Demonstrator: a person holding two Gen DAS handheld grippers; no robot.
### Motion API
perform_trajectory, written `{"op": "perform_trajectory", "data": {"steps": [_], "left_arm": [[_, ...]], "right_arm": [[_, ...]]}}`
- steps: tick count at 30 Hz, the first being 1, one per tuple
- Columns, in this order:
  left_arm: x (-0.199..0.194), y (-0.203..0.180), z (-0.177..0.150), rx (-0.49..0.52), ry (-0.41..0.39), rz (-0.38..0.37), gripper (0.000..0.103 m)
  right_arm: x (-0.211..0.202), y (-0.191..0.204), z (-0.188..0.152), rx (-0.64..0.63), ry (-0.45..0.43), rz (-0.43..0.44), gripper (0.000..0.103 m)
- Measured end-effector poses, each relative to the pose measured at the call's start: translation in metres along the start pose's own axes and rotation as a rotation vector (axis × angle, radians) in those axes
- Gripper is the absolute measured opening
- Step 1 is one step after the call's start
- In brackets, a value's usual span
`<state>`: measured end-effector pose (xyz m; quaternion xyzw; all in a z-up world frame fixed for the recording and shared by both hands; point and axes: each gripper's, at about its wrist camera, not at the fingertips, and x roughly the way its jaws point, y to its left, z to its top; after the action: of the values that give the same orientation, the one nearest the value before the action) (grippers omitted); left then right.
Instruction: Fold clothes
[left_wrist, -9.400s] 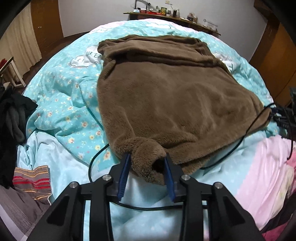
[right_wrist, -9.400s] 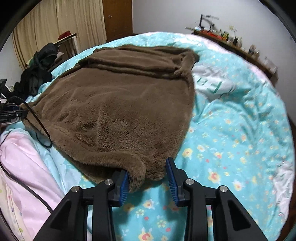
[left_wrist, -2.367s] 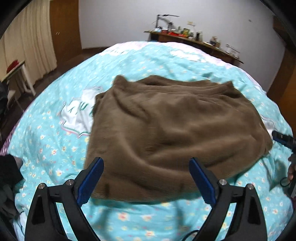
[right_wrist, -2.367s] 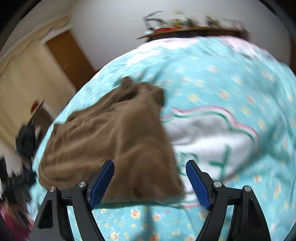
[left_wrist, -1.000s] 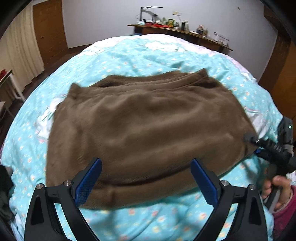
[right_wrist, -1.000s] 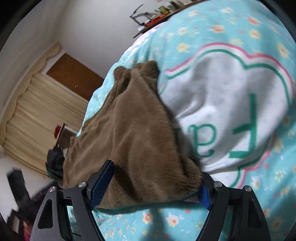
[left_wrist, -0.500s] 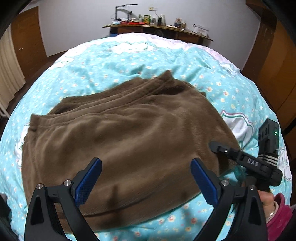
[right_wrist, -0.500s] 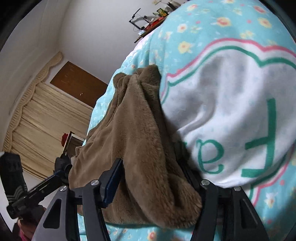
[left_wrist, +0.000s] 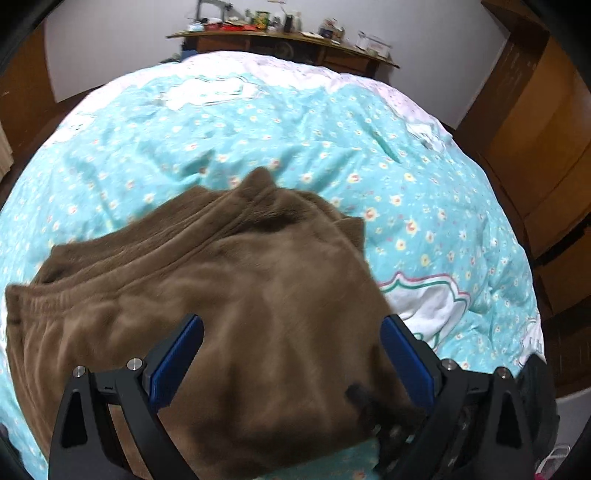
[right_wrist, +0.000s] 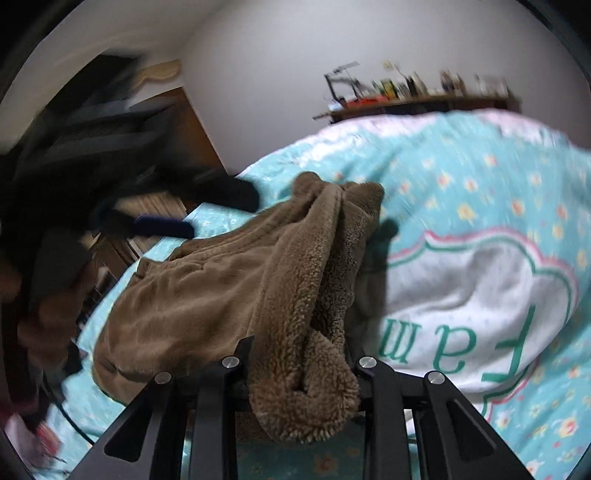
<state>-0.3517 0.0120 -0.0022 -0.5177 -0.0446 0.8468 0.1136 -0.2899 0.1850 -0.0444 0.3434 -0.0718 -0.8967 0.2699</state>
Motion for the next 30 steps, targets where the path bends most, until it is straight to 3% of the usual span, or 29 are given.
{"op": "perform_trajectory", "data": {"steps": [7, 16, 18, 20, 21, 22, 25, 30], "left_arm": [[0.017, -0.023, 0.021, 0.078, 0.073, -0.036, 0.098], [0.049, -0.025, 0.025, 0.131, 0.211, 0.093, 0.098], [0.048, -0.023, 0.024, 0.156, 0.189, 0.127, 0.096], [0.041, -0.018, 0.023, 0.199, 0.143, 0.149, 0.075], [0.038, -0.012, 0.023, 0.186, 0.142, 0.131, 0.046], [0.034, -0.003, 0.022, 0.152, 0.144, 0.101, 0.035], [0.014, 0.022, 0.017, 0.106, 0.131, 0.034, 0.028], [-0.030, 0.054, 0.012, 0.075, 0.082, -0.036, 0.028]], "right_arm": [[-0.007, 0.026, -0.007, -0.150, -0.048, -0.034, 0.028], [-0.007, 0.067, -0.022, -0.332, -0.092, -0.048, 0.028], [-0.009, 0.072, -0.024, -0.363, -0.102, -0.046, 0.028], [-0.011, 0.076, -0.026, -0.389, -0.111, -0.042, 0.028], [-0.012, 0.078, -0.027, -0.394, -0.116, -0.040, 0.028], [-0.013, 0.077, -0.027, -0.391, -0.115, -0.040, 0.028], [-0.016, 0.078, -0.022, -0.368, -0.102, -0.027, 0.028], [-0.032, 0.106, -0.010, -0.374, -0.099, 0.045, 0.028]]}}
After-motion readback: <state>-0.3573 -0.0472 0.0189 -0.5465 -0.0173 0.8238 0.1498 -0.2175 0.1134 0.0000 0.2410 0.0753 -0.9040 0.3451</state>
